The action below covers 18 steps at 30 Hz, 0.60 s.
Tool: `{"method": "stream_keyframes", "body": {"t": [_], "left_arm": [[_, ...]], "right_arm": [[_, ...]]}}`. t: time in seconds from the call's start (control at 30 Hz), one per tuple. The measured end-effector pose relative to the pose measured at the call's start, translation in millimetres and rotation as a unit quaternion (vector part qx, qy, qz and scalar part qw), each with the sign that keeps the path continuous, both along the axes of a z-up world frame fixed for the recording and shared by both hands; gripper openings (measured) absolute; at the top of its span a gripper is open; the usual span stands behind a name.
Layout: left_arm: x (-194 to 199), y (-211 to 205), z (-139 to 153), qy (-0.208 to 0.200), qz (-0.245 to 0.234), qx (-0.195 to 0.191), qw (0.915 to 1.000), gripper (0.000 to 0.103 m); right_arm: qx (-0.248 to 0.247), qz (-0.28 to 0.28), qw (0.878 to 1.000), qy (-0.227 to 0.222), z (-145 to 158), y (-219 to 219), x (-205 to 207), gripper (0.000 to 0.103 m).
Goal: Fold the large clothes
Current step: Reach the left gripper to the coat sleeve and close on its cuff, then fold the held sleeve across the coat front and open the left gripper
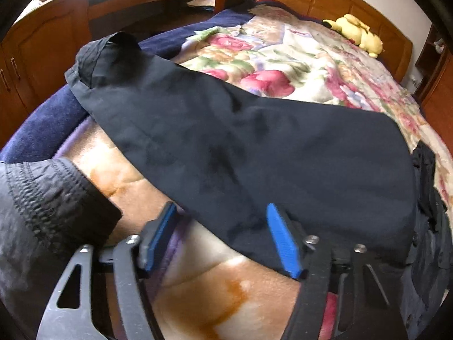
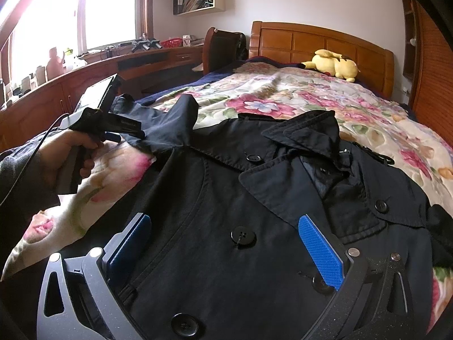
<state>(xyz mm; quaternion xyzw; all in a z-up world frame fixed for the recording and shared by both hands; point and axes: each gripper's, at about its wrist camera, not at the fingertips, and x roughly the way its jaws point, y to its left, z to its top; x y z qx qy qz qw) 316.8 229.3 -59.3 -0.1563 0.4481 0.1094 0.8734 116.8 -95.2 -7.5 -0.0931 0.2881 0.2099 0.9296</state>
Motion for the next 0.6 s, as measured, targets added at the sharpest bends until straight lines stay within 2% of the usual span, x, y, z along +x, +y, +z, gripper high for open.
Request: {"method": "stream_keyframes", "body": {"t": [0.1,0.13,0.27,0.3,0.43,0.6], "left_arm": [[1.5,5.6,-2.6,-0.002,0.003,-0.038,0.9993,0.040],[2.4,5.3,-2.3,0.000,0.000,-0.035,0.9994,0.037],[3.7,0.7,3.2,-0.003,-0.013,-0.019,0.9997,0.009],[3.1,-1.6,7.4,-0.010,-0.016,-0.010,0.9998,0.006],[-4.1,-21.5,38.8,-0.057,-0.038,0.031,0.9972,0.002],[-18.1,-60.2,83.8,-0.101,-0.081,0.058,0.9899,0.002]], "right_arm": [[0.000,0.000,1.000,0.000,0.2,-0.1,-0.7,0.103],[0.001,0.000,1.000,-0.001,0.3,-0.2,-1.0,0.103],[0.001,0.000,1.000,-0.002,0.7,0.0,-1.0,0.103],[0.001,0.000,1.000,-0.004,1.0,-0.7,-1.3,0.103],[0.003,-0.002,1.000,-0.009,1.2,-1.4,-2.8,0.103],[-0.001,-0.019,1.000,-0.015,5.3,-8.7,0.2,0.103]]}}
